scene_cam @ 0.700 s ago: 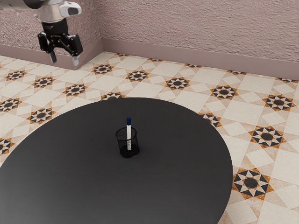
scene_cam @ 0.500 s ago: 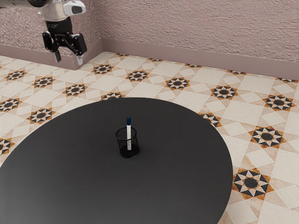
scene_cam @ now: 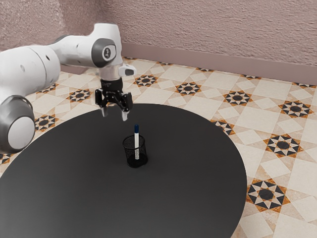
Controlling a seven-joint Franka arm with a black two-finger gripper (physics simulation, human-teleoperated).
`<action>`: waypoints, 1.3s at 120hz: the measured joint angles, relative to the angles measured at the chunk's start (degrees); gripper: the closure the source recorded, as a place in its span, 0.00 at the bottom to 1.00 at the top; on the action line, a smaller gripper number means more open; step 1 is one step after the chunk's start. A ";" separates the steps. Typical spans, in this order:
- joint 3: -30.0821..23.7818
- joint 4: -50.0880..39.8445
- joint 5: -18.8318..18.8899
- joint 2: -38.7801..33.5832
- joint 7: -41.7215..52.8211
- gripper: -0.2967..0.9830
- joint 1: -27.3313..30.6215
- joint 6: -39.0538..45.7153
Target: Take the marker out of the pen holder and place it to the left of the pen holder.
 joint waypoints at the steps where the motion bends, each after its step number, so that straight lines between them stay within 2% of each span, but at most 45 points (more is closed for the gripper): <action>1: -0.01 0.04 -0.16 0.20 -0.08 0.24 -0.01 0.07; 23: -2.27 0.78 -1.91 2.24 -2.71 0.24 -0.14 1.65; 45: -3.92 5.40 -2.18 6.01 -4.73 0.24 0.09 2.18; 111: -4.89 6.04 -0.98 8.45 -7.91 0.26 0.14 2.84; 123: -4.90 6.03 -0.98 8.50 -8.23 0.32 0.08 2.86; 156: -4.98 6.03 -0.99 8.42 -8.87 0.62 0.07 2.93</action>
